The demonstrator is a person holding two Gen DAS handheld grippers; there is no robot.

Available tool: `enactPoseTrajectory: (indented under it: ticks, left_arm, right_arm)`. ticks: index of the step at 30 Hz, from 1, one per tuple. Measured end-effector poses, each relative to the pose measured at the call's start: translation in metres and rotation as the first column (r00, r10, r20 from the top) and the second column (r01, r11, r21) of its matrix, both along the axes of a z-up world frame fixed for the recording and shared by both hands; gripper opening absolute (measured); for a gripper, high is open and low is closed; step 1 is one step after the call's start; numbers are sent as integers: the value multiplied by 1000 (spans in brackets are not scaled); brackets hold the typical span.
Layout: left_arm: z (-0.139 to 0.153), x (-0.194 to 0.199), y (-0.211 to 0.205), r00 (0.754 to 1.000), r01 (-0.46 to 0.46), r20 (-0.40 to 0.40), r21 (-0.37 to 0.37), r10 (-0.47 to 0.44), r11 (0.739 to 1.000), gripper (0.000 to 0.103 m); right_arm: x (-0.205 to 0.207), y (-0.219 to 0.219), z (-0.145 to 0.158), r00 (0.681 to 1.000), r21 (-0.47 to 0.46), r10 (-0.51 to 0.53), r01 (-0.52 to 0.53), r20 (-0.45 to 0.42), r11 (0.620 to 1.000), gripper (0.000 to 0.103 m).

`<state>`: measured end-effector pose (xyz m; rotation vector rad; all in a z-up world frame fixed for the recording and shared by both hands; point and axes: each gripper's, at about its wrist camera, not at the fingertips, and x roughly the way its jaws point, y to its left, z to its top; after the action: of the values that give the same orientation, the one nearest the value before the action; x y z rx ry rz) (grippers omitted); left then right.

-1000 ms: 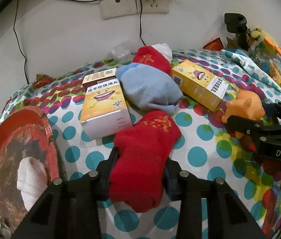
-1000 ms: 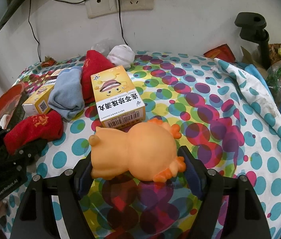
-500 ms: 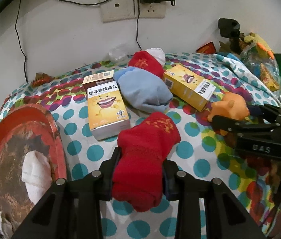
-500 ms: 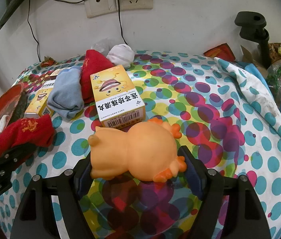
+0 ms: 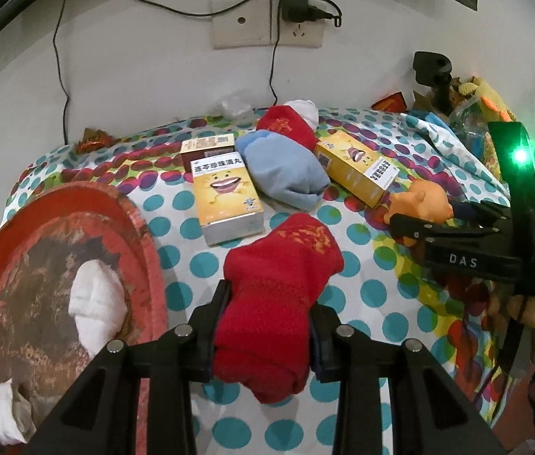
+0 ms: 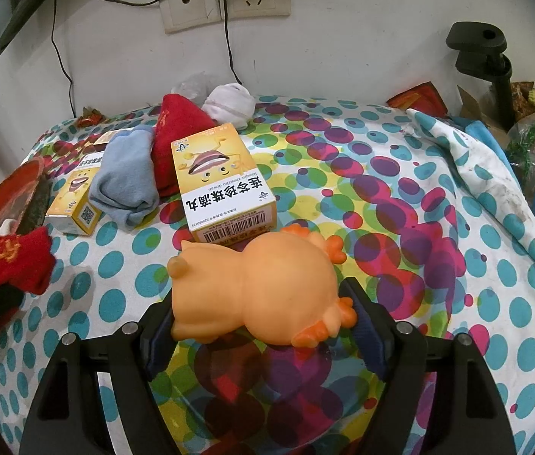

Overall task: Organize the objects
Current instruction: 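Grasp the red sock with the left gripper, then carry the red sock with the left gripper over the red tray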

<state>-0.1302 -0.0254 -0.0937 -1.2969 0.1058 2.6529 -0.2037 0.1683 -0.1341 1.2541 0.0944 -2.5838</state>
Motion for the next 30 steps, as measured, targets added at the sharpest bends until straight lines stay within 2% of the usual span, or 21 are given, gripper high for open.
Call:
enactPoseTrajectory:
  ticks: [5,13,19,26,30]
  left_arm:
    - [3,7,-8,1000,3,-11,6,-3,1000,35]
    - [11,14,-34,998,-51,-30,6,51,999,35]
    - [16,15,-69,992,-127,-20,0,127,992,35]
    - [21,18,-123,968,-249,-3,59,249,967,35]
    - [23,19,-142,956,-293,-14,33,293,956,35]
  right_arm:
    - [-1,0,0,1000,0,-2,2,0,1000,76]
    - [2,-1,-1,1000,4,-4,4,1,1000,76]
    - [2,-1,-1,1000,1,-3,3,2,1000,76]
    - [0,-1,-1,1000,3,-5,5,2,1000,77]
    - [0,0,-2,1000,5,-5,5,2,1000,77]
